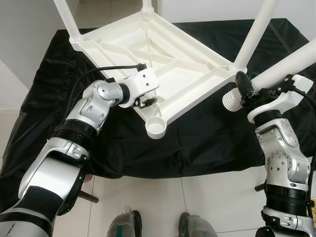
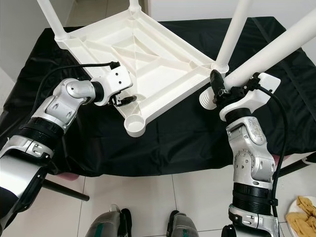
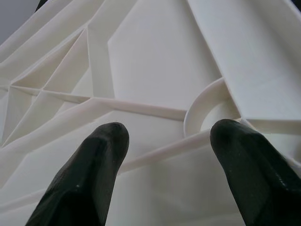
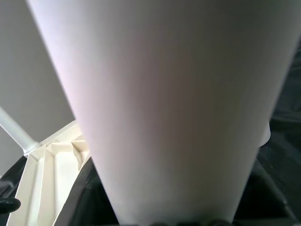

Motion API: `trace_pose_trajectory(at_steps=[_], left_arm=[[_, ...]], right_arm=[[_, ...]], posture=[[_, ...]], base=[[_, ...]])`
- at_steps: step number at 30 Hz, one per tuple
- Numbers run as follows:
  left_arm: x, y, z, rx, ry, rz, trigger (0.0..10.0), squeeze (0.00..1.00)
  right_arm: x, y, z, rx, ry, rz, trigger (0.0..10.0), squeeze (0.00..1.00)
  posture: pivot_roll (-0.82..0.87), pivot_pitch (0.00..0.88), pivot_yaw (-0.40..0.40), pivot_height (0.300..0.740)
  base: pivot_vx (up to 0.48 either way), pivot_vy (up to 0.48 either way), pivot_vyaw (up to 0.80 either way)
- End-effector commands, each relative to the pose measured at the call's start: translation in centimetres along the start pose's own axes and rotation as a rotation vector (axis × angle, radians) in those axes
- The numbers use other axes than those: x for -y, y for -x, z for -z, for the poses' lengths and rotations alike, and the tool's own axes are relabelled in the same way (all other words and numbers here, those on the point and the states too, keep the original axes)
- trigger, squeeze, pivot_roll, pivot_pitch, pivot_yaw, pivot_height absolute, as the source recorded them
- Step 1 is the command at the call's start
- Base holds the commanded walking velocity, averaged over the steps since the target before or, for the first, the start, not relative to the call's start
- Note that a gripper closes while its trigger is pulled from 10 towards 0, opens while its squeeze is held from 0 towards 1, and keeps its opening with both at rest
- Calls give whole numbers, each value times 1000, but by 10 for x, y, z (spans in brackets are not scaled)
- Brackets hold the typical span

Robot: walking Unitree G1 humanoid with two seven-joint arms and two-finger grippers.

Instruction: Building children table

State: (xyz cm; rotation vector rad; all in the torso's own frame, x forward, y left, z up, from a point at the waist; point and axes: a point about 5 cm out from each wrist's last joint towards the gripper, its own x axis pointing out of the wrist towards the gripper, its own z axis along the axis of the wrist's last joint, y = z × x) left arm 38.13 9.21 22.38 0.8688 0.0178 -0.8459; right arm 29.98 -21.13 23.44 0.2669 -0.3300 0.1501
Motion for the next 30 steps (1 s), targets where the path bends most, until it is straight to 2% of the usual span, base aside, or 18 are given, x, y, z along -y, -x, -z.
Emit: trace_pose_trajectory(at_steps=[1,3,6,10,11,12,14,16,25,29,30], left_arm=[[-1,1,11,-57,-21,-80,10000,0],[2,0,13,-66,-31,-71,10000,0],[16,-6,15,-79,-50,-24,10000,0],[18,-6,16,-81,-55,-18,10000,0],[26,-10,13,-71,-89,22,10000,0],[26,-10,13,-71,-89,22,10000,0],[39,-15,8,-51,-150,86,10000,0],[44,-19,3,-32,-166,110,10000,0],[62,-32,-20,53,-145,166,10000,0],[63,-33,-22,63,-142,166,10000,0],[69,-37,-29,95,-92,164,10000,0]], right_arm=[[-4,-1,1,-6,11,-36,10000,0],[-5,-1,3,-18,19,-48,10000,0],[-7,2,9,-75,36,-69,10000,0],[-7,2,10,-86,40,-71,10000,0],[-7,4,10,-95,56,-71,10000,0],[-7,4,10,-95,56,-71,10000,0],[-5,7,10,-104,75,-66,10000,0],[-3,8,9,-105,79,-59,10000,0],[1,11,7,-103,88,-42,10000,0],[1,12,7,-103,89,-41,10000,0],[0,12,6,-99,90,-38,10000,0]], posture=[[-2,118,35,740],[-2,118,35,740],[-4,119,32,740],[-8,120,31,740],[-26,129,35,740],[-26,129,35,740],[-30,130,39,740],[-33,132,41,740],[-45,134,46,740],[-45,134,46,740],[-75,124,52,740]], base=[[0,0,0],[0,0,0],[0,0,0],[0,0,0],[0,0,0],[0,0,0],[0,0,0],[0,0,0],[0,0,0],[0,0,0],[0,0,0]])
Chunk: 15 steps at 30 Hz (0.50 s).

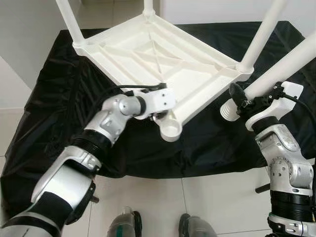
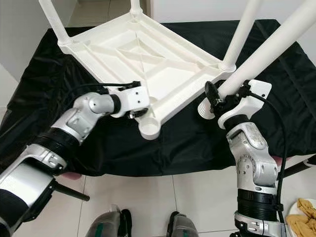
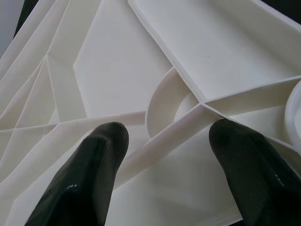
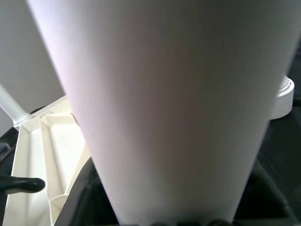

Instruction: Building children table

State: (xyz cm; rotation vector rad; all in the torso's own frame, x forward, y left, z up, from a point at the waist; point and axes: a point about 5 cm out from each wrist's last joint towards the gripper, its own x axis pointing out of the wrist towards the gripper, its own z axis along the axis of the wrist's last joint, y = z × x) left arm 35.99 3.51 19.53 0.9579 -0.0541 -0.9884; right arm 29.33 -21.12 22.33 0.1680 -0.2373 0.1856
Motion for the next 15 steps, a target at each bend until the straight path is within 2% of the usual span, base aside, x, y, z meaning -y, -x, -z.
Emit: trace_pose_trajectory(at_steps=[1,2,8,15], left_arm=[[15,-7,-4,25,32,53,10000,0],[19,-11,-10,50,67,47,10000,0],[26,-21,-22,94,124,53,10000,0],[33,-34,-43,152,164,59,10000,0]], right_arm=[[-1,2,-2,5,5,0,10000,0],[-2,3,-3,8,5,3,10000,0],[-1,6,-7,22,16,17,10000,0],[4,16,-13,42,35,56,10000,0]], posture=[[-75,124,52,740],[-78,123,53,740],[-128,115,73,740],[-161,117,93,740]], base=[[0,0,0],[0,0,0],[0,0,0],[0,0,0]])
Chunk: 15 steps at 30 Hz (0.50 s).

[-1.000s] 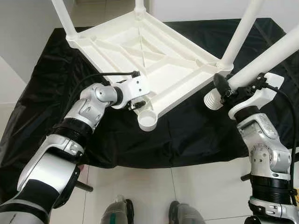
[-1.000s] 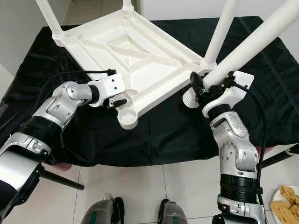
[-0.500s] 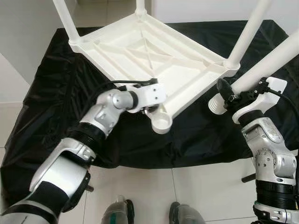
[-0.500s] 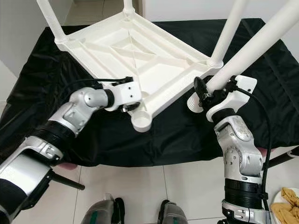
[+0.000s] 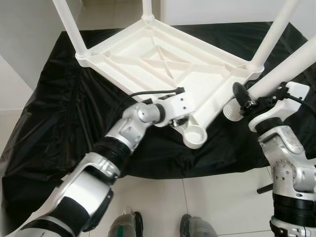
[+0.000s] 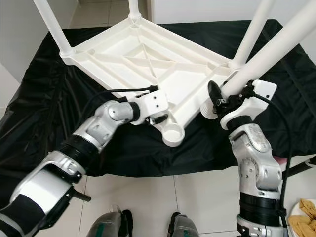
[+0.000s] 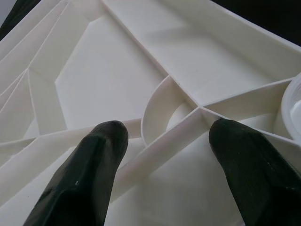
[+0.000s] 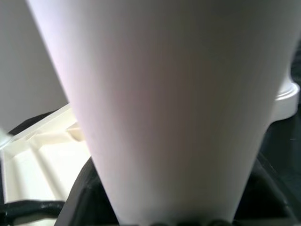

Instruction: Building children table

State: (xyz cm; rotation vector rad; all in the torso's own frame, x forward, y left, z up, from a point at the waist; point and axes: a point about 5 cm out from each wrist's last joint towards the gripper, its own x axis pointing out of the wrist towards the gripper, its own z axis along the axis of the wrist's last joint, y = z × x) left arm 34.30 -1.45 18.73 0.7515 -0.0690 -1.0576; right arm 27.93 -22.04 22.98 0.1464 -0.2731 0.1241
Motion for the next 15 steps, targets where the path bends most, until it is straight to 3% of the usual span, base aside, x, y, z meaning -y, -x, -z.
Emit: trace_pose_trajectory(at_steps=[1,4,7,8,12,13,14,15], left_arm=[[8,-6,-6,23,7,38,10000,0],[8,-11,-14,47,32,16,10000,0],[0,-11,-18,56,50,-39,10000,0],[-12,-6,-17,57,57,-96,10000,0],[-19,-3,-16,60,65,-132,10000,0],[-38,8,-15,90,145,-210,10000,0],[-38,8,-15,90,145,-210,10000,0],[-52,17,-13,118,208,-273,10000,0]], right_arm=[[-1,3,-3,4,4,1,10000,0],[-2,5,-2,4,2,4,10000,0],[-5,6,1,-4,-5,1,10000,0],[-9,6,5,-12,-5,-4,10000,0],[-11,5,7,-18,-4,-2,10000,0],[-15,2,11,-36,-10,1,10000,0],[-15,2,11,-36,-10,1,10000,0],[-18,0,14,-52,-17,2,10000,0]], posture=[[-161,117,93,740],[-170,119,104,740],[-164,119,107,740],[-161,118,106,740],[-152,117,101,740],[-121,110,79,740],[-121,110,79,740],[-121,110,79,740]], base=[[0,0,0],[0,0,0],[0,0,0],[0,0,0],[0,0,0],[0,0,0],[0,0,0],[0,0,0]])
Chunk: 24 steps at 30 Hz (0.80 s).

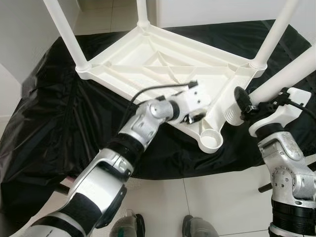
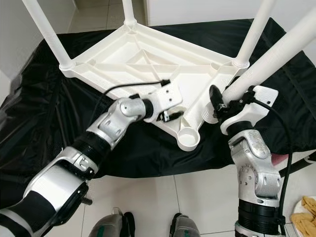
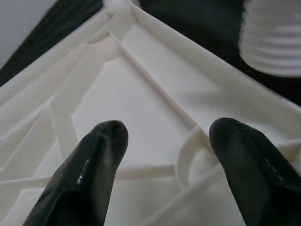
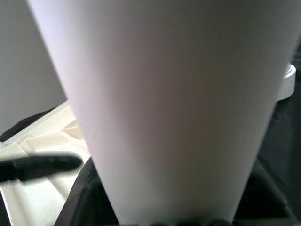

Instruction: Building children table

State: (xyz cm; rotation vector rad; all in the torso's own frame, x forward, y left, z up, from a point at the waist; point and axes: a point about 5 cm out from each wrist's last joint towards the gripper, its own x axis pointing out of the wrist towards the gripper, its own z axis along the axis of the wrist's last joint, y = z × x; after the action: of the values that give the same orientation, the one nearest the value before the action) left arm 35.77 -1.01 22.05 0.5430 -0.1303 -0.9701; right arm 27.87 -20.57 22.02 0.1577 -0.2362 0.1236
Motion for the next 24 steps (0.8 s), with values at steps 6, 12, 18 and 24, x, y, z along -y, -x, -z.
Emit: trace_pose_trajectory(at_steps=[6,12,18,24], left_arm=[[-66,36,-3,91,256,-347,10000,0],[-79,58,15,32,259,-463,10000,0],[-78,63,24,0,262,-486,10000,0],[-72,70,34,-1,287,-458,10000,0]], right_arm=[[-15,-13,12,-54,-21,-39,10000,0],[-26,-29,16,-71,-57,-101,10000,0],[-33,-34,15,-65,-51,-126,10000,0],[-40,-34,14,-34,-18,-161,10000,0]], posture=[[-65,101,45,740],[-4,92,7,740],[5,92,-12,740],[-21,93,-8,740]], base=[[0,0,0],[0,0,0],[0,0,0],[0,0,0]])
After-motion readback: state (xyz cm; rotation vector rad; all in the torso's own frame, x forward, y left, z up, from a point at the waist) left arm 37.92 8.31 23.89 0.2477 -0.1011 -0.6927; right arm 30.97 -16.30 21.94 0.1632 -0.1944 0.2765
